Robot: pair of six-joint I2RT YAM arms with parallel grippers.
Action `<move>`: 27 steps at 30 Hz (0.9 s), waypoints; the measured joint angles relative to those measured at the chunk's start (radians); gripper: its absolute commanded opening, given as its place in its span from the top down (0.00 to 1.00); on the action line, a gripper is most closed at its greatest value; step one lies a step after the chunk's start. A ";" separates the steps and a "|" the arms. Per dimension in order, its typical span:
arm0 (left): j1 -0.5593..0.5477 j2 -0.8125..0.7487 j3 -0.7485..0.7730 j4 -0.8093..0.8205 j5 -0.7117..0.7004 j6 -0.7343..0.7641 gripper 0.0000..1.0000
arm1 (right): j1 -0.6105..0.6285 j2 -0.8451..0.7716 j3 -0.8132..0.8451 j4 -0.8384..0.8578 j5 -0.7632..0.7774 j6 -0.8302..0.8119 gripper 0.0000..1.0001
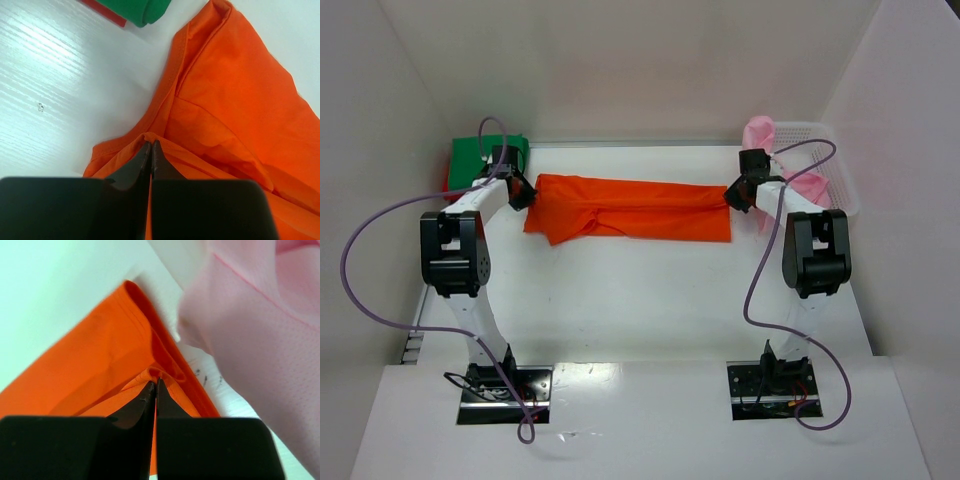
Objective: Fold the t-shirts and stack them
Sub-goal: Fold the other side of the tshirt into a rectangle
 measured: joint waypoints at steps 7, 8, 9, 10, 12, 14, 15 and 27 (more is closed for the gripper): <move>0.000 0.020 0.093 0.003 0.001 0.028 0.73 | 0.000 0.003 0.055 0.004 0.001 -0.019 0.83; 0.000 0.028 0.107 0.007 -0.001 0.035 0.66 | 0.000 0.005 0.060 0.004 0.003 -0.020 0.72; 0.002 0.036 0.118 0.012 -0.001 0.043 0.60 | -0.001 0.008 0.065 0.005 0.005 -0.022 0.66; 0.005 0.045 0.126 0.014 -0.001 0.047 0.51 | -0.002 0.011 0.067 0.006 0.007 -0.023 0.60; 0.011 0.058 0.128 0.015 -0.001 0.048 0.41 | -0.005 0.017 0.068 0.007 0.009 -0.029 0.51; 0.013 0.066 0.128 0.013 0.000 0.050 0.36 | -0.006 0.023 0.068 0.007 0.008 -0.033 0.45; 0.015 0.066 0.128 0.011 0.002 0.050 0.33 | -0.008 0.025 0.068 0.007 0.008 -0.032 0.42; 0.014 -0.032 0.043 0.039 0.119 0.010 0.08 | 0.033 -0.022 0.069 0.090 -0.103 -0.209 0.00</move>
